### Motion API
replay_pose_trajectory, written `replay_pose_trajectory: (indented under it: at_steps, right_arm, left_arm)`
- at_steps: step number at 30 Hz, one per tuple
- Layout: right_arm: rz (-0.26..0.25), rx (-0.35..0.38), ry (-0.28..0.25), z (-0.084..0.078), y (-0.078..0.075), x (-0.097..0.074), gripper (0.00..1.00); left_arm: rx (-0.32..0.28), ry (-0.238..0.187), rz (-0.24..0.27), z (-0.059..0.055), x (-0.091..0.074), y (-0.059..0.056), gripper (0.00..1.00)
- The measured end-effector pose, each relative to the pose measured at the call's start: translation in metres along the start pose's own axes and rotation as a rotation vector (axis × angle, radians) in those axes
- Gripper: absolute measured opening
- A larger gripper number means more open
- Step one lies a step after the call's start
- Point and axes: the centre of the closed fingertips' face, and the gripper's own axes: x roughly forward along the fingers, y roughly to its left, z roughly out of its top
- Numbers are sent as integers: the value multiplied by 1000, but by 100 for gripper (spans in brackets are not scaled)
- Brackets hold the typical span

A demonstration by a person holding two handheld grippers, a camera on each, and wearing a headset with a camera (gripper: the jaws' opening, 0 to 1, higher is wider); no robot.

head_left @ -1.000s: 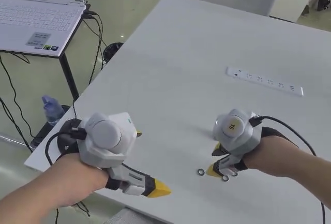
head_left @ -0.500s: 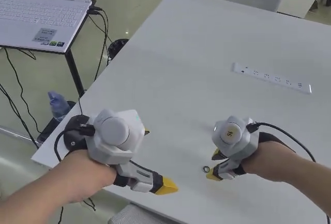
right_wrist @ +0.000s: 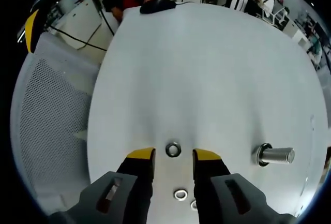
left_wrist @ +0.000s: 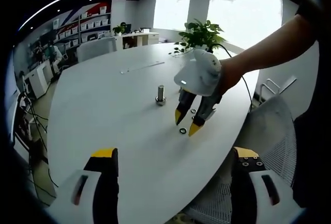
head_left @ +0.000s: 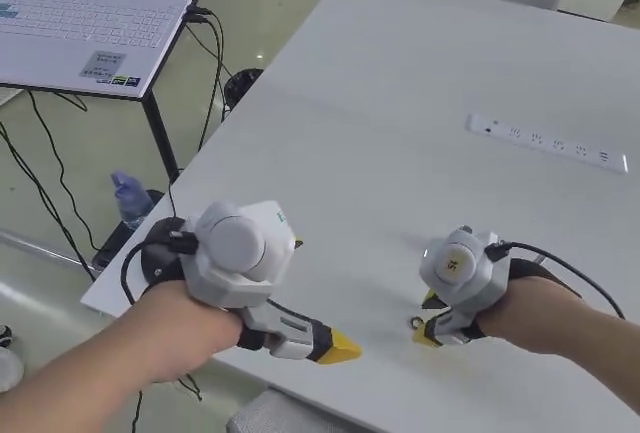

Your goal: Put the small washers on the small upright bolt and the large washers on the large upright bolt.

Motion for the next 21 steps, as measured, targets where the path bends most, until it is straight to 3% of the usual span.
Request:
replay_pose_trajectory:
  at_steps: [11, 21]
  right_arm:
    - [-21, -42, 5, -1, -1, 2, 26]
    - [-27, -63, 27, -3, 2, 1, 16]
  left_arm:
    - [8, 20, -21, -3, 4, -2, 86]
    - [10, 16, -20, -2, 3, 0, 83]
